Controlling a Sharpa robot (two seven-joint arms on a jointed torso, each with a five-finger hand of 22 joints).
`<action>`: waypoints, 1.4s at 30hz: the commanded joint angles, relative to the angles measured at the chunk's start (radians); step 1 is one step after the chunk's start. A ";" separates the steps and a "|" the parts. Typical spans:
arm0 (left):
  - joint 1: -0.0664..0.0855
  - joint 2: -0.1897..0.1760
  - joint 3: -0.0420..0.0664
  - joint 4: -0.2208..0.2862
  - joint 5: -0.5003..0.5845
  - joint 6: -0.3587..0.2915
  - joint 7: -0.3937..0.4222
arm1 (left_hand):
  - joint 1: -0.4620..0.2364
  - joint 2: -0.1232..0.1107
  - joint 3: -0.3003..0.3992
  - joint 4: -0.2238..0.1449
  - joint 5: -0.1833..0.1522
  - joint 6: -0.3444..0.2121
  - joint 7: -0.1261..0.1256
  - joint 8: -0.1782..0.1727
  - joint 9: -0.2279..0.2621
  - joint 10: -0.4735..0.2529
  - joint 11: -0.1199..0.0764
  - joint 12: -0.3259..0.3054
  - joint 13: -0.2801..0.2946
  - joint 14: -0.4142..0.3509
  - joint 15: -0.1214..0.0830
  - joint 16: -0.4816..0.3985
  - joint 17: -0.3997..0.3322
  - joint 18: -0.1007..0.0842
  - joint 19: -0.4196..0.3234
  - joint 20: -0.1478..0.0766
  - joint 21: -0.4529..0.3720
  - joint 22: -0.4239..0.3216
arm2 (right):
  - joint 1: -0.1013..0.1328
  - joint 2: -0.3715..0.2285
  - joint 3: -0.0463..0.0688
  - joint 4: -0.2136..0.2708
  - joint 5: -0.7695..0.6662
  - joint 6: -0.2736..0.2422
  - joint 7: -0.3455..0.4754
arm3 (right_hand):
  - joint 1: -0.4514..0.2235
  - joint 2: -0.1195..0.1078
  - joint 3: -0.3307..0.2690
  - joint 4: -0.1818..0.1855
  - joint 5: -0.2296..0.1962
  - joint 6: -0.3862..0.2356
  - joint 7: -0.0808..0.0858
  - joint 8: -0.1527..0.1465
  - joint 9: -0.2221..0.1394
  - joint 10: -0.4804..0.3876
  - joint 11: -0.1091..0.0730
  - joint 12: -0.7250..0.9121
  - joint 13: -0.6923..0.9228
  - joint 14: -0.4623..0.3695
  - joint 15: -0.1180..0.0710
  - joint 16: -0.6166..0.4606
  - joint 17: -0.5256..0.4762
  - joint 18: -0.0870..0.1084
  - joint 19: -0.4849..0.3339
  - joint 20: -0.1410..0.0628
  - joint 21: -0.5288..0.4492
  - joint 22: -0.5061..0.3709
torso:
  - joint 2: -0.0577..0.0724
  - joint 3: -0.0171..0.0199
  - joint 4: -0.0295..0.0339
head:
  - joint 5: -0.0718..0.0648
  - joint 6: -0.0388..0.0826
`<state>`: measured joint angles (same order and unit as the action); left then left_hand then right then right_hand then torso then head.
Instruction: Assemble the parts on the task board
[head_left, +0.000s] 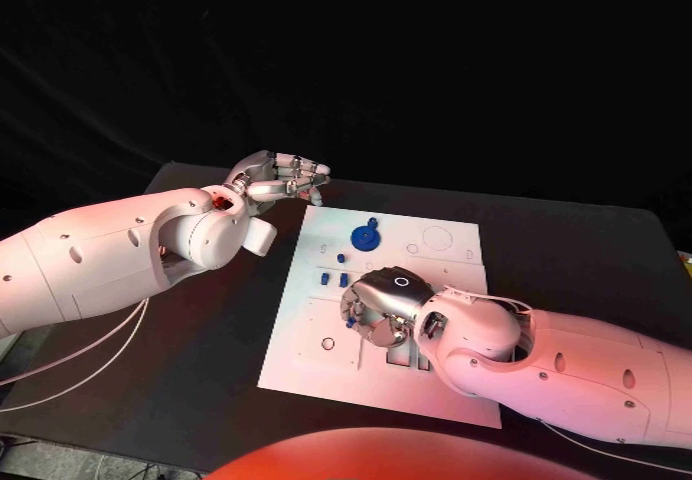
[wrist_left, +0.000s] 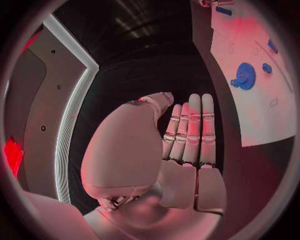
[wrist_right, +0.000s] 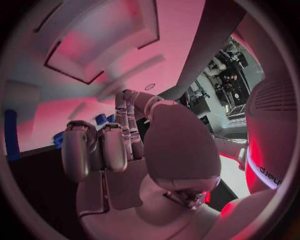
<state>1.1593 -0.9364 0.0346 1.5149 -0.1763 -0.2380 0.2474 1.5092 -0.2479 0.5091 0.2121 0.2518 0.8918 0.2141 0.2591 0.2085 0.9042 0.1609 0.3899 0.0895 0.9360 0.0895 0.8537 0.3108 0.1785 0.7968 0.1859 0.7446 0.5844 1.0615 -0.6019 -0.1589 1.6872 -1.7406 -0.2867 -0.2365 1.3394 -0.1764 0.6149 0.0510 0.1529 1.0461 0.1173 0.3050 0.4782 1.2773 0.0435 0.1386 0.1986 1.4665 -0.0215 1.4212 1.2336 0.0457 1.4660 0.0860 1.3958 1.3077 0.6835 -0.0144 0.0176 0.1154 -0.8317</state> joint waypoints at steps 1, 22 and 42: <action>0.001 0.001 0.001 0.002 0.004 0.017 0.003 | 0.006 0.005 0.001 -0.005 0.005 -0.004 0.002 0.003 0.000 -0.008 -0.002 -0.005 -0.001 -0.003 0.001 -0.004 -0.002 -0.001 -0.006 -0.001 0.000 0.001 | -0.003 0.004 -0.003 -0.005 -0.030 0.040 -0.017 | -0.011 0.005 -0.007 0.000 0.003 0.002 -0.003 0.001 0.007 -0.001 0.005 -0.006 0.002 0.040 -0.004 -0.005 -0.001 -0.008 0.033 -0.008 -0.005 0.211 | 0.001 -0.0002 0.0004 | 0.000 0.000; 0.001 0.000 0.001 0.001 0.004 0.024 -0.002 | 0.006 0.006 0.001 -0.006 0.005 -0.003 0.002 0.004 0.000 -0.009 -0.002 -0.005 -0.001 -0.003 0.001 -0.005 -0.002 0.000 -0.007 0.000 0.000 0.002 | -0.005 -0.010 -0.008 0.007 -0.035 -0.023 -0.025 | -0.050 -0.040 -0.040 0.019 0.029 -0.120 0.030 -0.093 -0.031 -0.053 0.033 -0.044 0.003 0.038 0.019 -0.003 -0.006 -0.003 0.024 0.012 -0.034 0.204 | -0.002 0.0006 -0.0007 | -0.006 0.002; 0.001 -0.008 0.000 0.000 0.004 0.026 -0.002 | 0.007 0.007 0.002 -0.008 0.005 -0.003 0.002 0.006 0.001 -0.010 -0.002 -0.005 -0.002 -0.004 0.001 -0.007 -0.002 0.000 -0.008 0.000 0.001 0.002 | 0.066 -0.243 0.022 0.156 0.042 -0.061 -0.024 | -0.070 -0.075 -0.080 0.039 0.011 -0.118 0.028 -0.106 -0.036 -0.113 0.042 -0.071 -0.006 0.030 0.026 -0.014 -0.030 0.010 -0.001 0.019 -0.104 0.185 | -0.003 0.0003 -0.0019 | -0.040 0.029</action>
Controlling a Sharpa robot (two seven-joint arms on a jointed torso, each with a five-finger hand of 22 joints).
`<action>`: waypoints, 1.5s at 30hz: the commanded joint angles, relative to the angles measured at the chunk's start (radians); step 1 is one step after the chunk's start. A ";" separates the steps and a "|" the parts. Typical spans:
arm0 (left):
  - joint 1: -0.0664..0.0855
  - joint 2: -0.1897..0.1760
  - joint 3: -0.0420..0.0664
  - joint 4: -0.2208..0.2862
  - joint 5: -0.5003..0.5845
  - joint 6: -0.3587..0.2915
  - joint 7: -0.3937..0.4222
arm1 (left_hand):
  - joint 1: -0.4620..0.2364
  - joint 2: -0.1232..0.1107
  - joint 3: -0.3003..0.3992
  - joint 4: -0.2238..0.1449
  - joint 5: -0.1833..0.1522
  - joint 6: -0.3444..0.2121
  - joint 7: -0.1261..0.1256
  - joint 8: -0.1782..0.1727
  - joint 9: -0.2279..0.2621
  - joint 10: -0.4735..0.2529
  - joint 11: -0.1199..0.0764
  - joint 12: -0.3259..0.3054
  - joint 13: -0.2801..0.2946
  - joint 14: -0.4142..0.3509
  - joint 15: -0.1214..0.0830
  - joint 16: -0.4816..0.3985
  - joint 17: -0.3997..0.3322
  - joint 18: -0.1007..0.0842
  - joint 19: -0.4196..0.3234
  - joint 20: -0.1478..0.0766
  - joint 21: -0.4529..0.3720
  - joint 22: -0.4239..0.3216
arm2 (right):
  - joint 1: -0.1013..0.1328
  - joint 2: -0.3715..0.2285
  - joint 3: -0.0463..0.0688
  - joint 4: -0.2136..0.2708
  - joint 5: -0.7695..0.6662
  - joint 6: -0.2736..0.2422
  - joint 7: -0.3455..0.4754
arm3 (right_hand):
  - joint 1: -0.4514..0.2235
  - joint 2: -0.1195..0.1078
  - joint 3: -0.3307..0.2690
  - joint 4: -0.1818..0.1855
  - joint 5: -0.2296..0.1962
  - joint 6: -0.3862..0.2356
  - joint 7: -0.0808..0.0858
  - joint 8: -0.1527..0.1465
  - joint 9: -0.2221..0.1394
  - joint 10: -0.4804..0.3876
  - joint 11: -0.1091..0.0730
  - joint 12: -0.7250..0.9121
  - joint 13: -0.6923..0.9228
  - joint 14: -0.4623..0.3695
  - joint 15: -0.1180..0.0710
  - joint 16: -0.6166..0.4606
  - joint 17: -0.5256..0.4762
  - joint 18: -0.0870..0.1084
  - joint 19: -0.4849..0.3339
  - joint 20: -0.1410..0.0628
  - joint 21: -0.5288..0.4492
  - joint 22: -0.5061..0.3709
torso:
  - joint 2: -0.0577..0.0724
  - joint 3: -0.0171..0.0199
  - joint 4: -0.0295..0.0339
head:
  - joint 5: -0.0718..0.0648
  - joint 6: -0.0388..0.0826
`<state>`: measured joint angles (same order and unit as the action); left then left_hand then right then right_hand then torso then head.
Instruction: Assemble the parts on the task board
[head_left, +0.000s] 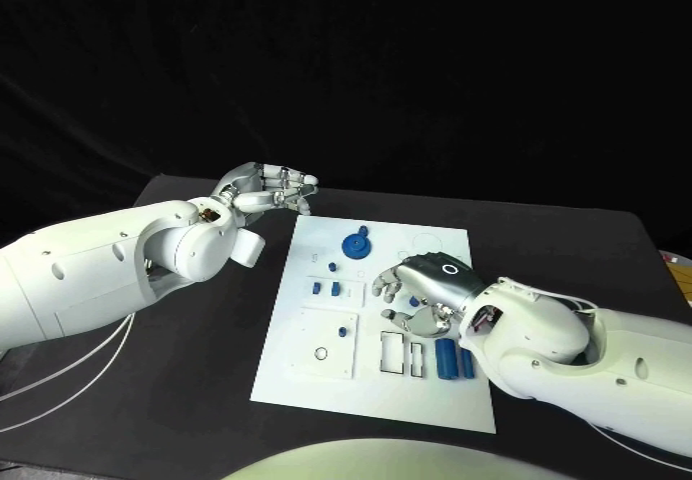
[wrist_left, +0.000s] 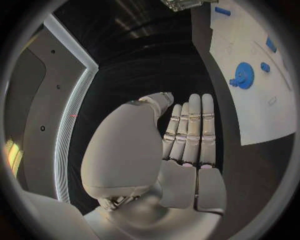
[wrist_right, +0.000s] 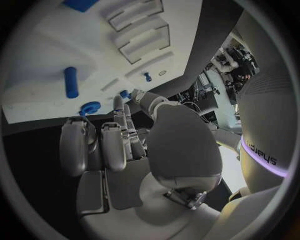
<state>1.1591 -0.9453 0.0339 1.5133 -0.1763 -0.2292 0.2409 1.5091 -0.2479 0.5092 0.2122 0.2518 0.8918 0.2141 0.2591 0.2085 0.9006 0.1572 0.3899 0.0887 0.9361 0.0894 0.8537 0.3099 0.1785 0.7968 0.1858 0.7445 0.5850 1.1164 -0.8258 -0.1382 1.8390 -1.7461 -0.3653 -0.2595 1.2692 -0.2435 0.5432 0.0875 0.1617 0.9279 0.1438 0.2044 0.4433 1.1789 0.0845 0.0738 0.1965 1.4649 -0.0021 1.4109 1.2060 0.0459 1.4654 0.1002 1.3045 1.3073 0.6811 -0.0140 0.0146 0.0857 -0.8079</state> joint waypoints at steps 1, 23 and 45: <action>0.001 0.001 0.000 0.001 0.004 0.018 0.005 | 0.007 0.007 0.002 -0.008 0.005 -0.003 0.002 0.006 0.001 -0.007 0.002 -0.005 -0.001 -0.004 0.001 -0.007 -0.001 0.000 -0.008 0.000 0.001 0.002 | 0.019 -0.033 0.003 0.002 0.057 0.033 0.002 | 0.000 -0.012 -0.017 0.005 0.010 0.001 0.004 -0.007 -0.002 -0.031 0.003 -0.009 -0.008 0.032 0.010 -0.004 -0.003 0.013 -0.006 0.007 -0.027 0.181 | -0.001 0.0000 0.0010 | -0.011 0.006; 0.001 0.000 -0.001 0.000 0.004 0.019 0.005 | 0.007 0.008 0.001 -0.009 0.005 -0.002 0.002 0.006 0.001 -0.007 0.002 -0.004 -0.001 -0.003 0.001 -0.007 -0.001 0.000 -0.008 0.000 0.001 0.002 | 0.045 -0.075 0.002 -0.061 0.030 0.189 0.016 | 0.072 0.028 -0.167 0.029 0.041 -0.002 0.001 -0.049 -0.026 -0.102 0.013 0.017 -0.060 0.020 0.018 -0.023 -0.042 0.028 -0.030 0.017 -0.124 0.151 | 0.003 -0.0007 0.0055 | -0.018 0.011; 0.001 -0.001 -0.001 0.000 0.004 0.022 0.003 | 0.006 0.009 0.001 -0.011 0.005 -0.002 0.002 0.007 0.001 -0.007 0.002 -0.003 -0.001 -0.002 0.001 -0.008 -0.001 0.000 -0.008 0.000 0.002 0.004 | 0.029 -0.032 0.000 -0.104 0.037 0.152 0.017 | 0.089 0.062 -0.089 0.067 -0.005 0.073 0.000 -0.037 -0.032 -0.007 -0.001 0.036 -0.081 0.028 0.005 -0.014 -0.028 0.012 0.007 0.004 -0.038 0.179 | 0.003 0.0000 0.0026 | -0.017 0.006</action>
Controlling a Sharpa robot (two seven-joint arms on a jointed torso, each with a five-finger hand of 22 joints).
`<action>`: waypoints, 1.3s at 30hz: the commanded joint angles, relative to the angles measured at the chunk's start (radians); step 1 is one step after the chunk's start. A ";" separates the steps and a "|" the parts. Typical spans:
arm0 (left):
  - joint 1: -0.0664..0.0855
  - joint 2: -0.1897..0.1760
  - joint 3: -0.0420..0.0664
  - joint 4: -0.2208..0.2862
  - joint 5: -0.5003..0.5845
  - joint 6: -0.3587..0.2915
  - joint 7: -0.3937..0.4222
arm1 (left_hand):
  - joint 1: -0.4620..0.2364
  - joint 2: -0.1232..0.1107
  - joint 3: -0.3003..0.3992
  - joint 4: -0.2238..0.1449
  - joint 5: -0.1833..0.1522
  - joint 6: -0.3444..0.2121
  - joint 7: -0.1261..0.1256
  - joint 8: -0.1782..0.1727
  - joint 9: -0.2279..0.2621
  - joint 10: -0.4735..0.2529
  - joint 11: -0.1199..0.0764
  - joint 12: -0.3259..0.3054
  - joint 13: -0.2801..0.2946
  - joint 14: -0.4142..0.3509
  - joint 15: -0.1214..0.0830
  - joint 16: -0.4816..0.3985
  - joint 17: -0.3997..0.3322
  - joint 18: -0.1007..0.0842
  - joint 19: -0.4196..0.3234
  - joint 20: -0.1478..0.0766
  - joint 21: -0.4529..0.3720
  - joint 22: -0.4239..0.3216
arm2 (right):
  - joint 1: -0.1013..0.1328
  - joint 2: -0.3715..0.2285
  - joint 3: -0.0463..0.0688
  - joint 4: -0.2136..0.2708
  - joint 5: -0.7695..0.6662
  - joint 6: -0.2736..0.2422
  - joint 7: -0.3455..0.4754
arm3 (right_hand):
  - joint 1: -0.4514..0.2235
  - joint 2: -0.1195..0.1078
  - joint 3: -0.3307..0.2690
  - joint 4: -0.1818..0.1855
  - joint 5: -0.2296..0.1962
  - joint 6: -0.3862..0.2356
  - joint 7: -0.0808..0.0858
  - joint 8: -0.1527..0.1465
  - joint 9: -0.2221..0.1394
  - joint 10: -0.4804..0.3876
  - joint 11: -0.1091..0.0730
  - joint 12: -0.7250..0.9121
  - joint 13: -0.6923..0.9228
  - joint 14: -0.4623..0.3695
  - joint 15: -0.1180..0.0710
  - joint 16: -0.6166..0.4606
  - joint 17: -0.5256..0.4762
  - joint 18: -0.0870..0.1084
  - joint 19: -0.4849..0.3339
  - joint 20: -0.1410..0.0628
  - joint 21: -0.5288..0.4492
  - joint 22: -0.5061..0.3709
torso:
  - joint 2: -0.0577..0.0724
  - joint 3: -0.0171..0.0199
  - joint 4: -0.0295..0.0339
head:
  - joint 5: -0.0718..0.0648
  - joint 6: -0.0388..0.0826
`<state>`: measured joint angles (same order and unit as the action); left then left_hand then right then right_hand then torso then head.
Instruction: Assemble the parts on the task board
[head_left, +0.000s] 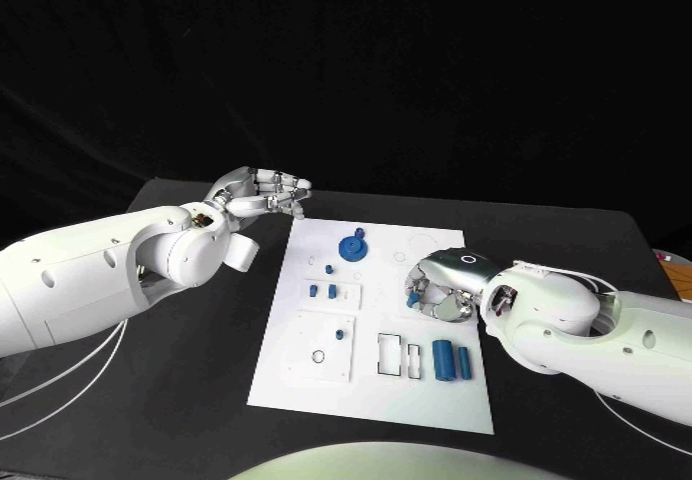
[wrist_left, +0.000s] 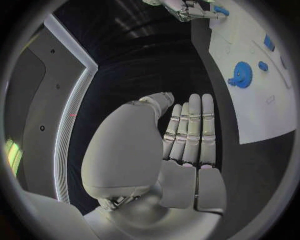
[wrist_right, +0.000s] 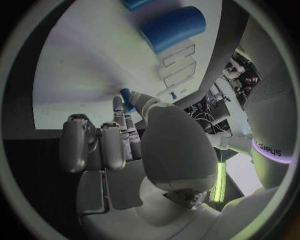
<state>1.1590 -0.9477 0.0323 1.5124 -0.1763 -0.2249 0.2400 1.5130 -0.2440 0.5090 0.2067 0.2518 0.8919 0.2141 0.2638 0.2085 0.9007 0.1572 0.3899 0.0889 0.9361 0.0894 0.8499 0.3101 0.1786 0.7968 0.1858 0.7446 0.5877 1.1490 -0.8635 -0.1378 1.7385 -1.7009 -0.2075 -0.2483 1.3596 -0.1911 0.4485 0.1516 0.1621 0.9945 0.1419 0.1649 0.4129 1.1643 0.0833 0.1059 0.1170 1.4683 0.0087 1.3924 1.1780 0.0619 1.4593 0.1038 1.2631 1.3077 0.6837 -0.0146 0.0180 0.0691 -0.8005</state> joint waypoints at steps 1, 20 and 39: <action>0.001 0.002 0.001 0.001 0.004 0.018 0.003 | 0.002 0.005 0.002 -0.005 0.005 -0.002 0.002 0.002 0.001 -0.007 0.002 -0.003 -0.002 -0.002 0.001 -0.004 -0.001 0.000 -0.009 0.000 0.002 0.001 | -0.005 0.008 -0.001 -0.005 -0.008 -0.007 0.006 | -0.001 0.009 0.005 0.002 -0.006 0.006 0.002 0.002 -0.001 0.007 0.000 0.004 -0.002 0.025 -0.006 0.004 0.000 -0.004 0.013 0.001 0.003 0.179 | 0.000 0.0005 -0.0006 | -0.001 -0.002; 0.001 0.000 0.001 0.002 0.004 0.022 -0.001 | 0.005 0.007 0.003 -0.009 0.006 -0.002 0.002 0.003 0.002 -0.007 0.002 -0.002 -0.002 -0.002 0.000 -0.005 -0.002 0.001 -0.009 0.000 0.003 0.002 | -0.011 0.015 -0.001 -0.008 -0.004 -0.063 0.006 | 0.017 0.035 0.056 0.005 -0.027 0.052 -0.011 0.023 0.008 0.066 -0.015 0.013 -0.002 0.029 -0.018 0.012 0.009 -0.012 0.028 -0.008 0.046 0.194 | -0.001 0.0007 -0.0010 | 0.000 -0.003; 0.000 0.004 0.000 -0.004 0.004 0.024 -0.001 | 0.007 0.009 0.005 -0.013 0.006 -0.002 0.002 0.004 0.002 -0.007 0.001 -0.001 -0.002 -0.002 0.000 -0.007 -0.002 0.001 -0.009 -0.001 0.005 0.004 | 0.011 -0.032 0.006 0.099 0.076 -0.157 0.027 | 0.033 0.047 0.108 -0.022 -0.061 0.075 -0.023 0.055 0.035 0.110 -0.029 0.008 0.005 0.031 -0.030 0.013 0.007 -0.017 0.038 -0.022 0.074 0.204 | -0.004 0.0004 -0.0024 | 0.004 0.004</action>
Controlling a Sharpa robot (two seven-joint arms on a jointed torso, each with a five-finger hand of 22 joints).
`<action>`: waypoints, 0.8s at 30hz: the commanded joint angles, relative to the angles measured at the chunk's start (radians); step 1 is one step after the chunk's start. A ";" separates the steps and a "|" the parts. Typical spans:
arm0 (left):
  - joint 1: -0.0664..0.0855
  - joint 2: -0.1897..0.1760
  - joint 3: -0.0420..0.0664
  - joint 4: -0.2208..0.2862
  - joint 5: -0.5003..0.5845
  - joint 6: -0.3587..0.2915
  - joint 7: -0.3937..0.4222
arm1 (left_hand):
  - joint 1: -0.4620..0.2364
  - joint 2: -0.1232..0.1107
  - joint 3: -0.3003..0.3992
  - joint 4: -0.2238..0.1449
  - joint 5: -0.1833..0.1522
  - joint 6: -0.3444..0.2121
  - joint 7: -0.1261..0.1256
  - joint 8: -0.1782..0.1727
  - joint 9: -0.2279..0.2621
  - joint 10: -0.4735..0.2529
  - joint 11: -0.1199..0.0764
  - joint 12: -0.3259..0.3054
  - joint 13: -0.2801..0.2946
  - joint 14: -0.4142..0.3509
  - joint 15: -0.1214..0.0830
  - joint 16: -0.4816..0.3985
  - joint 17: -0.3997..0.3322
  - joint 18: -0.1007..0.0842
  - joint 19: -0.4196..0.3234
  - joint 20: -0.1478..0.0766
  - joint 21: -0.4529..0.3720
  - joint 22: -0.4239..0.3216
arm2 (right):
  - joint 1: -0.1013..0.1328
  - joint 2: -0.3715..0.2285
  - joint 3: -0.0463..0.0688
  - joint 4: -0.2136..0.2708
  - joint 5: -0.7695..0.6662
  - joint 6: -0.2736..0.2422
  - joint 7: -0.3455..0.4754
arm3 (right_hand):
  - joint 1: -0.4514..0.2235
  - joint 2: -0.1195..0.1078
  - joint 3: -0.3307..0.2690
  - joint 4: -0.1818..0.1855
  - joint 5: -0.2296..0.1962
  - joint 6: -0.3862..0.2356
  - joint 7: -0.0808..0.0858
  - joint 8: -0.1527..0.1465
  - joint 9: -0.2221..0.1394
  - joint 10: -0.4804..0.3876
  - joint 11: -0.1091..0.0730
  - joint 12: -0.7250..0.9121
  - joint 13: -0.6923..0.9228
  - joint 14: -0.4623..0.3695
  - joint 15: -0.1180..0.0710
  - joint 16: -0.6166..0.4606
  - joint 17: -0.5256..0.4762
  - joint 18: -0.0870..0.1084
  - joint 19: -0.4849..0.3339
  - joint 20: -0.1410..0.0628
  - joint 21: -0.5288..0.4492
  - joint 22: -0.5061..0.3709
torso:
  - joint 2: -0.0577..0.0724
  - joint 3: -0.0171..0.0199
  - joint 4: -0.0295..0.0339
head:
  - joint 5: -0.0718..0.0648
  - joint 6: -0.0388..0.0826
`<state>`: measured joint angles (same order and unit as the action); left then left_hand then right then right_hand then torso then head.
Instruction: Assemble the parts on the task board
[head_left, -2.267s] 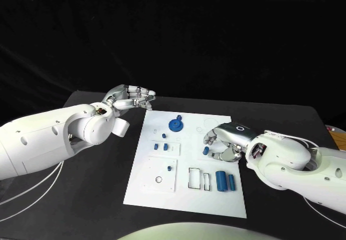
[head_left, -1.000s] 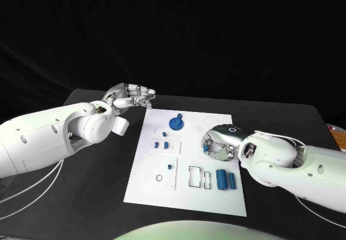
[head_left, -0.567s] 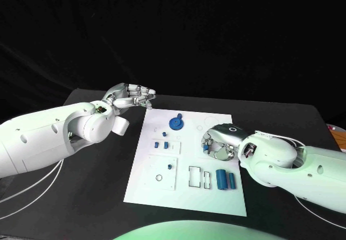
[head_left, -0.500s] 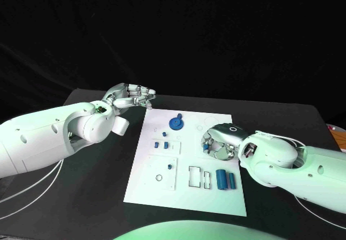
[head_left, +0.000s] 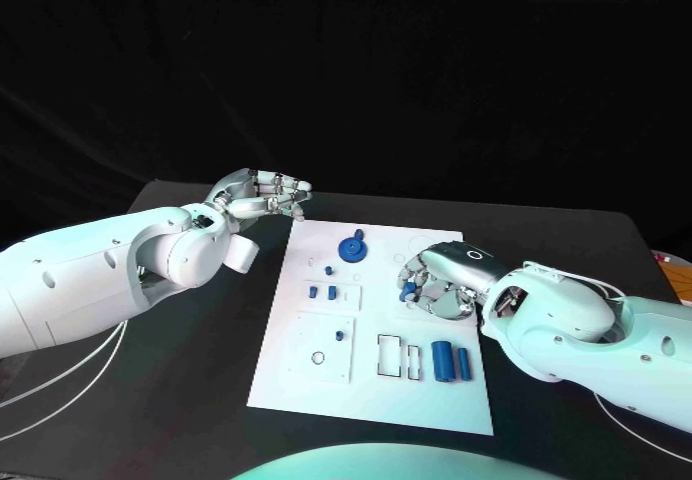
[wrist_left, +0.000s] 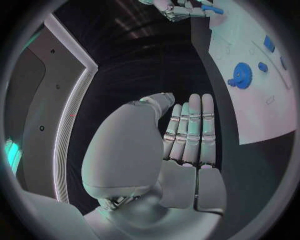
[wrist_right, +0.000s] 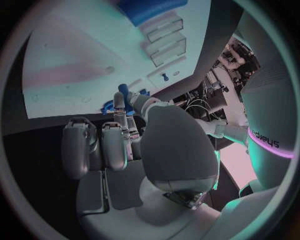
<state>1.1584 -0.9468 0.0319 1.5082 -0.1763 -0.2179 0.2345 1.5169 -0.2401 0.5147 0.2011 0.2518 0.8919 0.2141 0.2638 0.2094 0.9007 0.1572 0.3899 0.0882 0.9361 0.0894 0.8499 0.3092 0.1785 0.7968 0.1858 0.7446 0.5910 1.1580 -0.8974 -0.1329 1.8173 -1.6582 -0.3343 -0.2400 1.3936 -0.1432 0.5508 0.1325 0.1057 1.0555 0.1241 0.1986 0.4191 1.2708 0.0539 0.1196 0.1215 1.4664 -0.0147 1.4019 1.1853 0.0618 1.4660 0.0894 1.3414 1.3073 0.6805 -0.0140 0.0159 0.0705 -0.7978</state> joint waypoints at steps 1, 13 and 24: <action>0.000 0.004 0.000 0.000 0.004 0.017 0.005 | 0.003 0.005 -0.001 -0.007 0.006 -0.002 0.002 0.004 0.001 -0.007 0.001 -0.001 -0.002 -0.002 0.000 -0.007 -0.001 0.001 -0.009 -0.001 0.005 0.001 | 0.003 0.005 0.001 0.027 0.038 -0.032 0.021 | -0.001 -0.001 0.005 -0.003 -0.005 0.014 -0.005 0.021 0.029 0.004 0.000 -0.006 0.000 0.033 -0.007 0.004 0.000 -0.017 0.031 -0.007 -0.004 0.204 | 0.000 -0.0004 0.0002 | 0.003 0.002; -0.001 0.020 -0.001 -0.008 0.006 0.021 0.005 | 0.004 0.005 -0.001 -0.009 0.006 -0.002 0.002 0.005 0.001 -0.008 0.001 -0.001 -0.002 -0.002 0.000 -0.007 -0.001 0.001 -0.009 -0.001 0.006 0.002 | -0.022 0.137 -0.001 0.041 0.044 -0.036 0.053 | -0.002 -0.005 0.007 -0.006 -0.005 0.011 -0.004 0.022 0.031 0.001 0.002 -0.010 0.000 0.032 -0.006 0.002 -0.003 -0.016 0.029 -0.007 -0.012 0.202 | -0.002 -0.0009 0.0041 | 0.027 0.002; -0.001 0.036 -0.002 -0.012 0.008 0.024 0.004 | 0.004 0.006 0.000 -0.009 0.006 -0.001 0.002 0.005 0.001 -0.008 0.002 -0.001 -0.002 -0.002 0.000 -0.008 -0.001 0.001 -0.010 -0.001 0.007 0.003 | -0.093 0.269 -0.012 -0.011 0.031 -0.016 0.076 | -0.002 -0.006 0.009 -0.008 -0.004 0.008 -0.002 0.021 0.031 -0.001 0.003 -0.013 -0.001 0.031 -0.006 0.001 -0.006 -0.015 0.027 -0.007 -0.016 0.201 | 0.000 -0.0025 0.0050 | 0.048 -0.006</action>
<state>1.1566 -0.9133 0.0295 1.4949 -0.1759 -0.2118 0.2337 1.5169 -0.2401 0.5149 0.1956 0.2518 0.8918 0.2141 0.2637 0.2091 0.9007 0.1572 0.3899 0.0873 0.9361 0.0894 0.8461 0.3094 0.1785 0.7968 0.1858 0.7483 0.5929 1.0684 -0.6320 -0.1446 1.8132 -1.6158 -0.3639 -0.1864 1.3936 -0.1436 0.5562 0.1267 0.0998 1.0558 0.1238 0.1986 0.4190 1.2737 0.0571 0.1106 0.1223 1.4664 -0.0146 1.4018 1.1806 0.0618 1.4660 0.0895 1.3282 1.3080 0.6794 -0.0160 0.0215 0.1134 -0.8008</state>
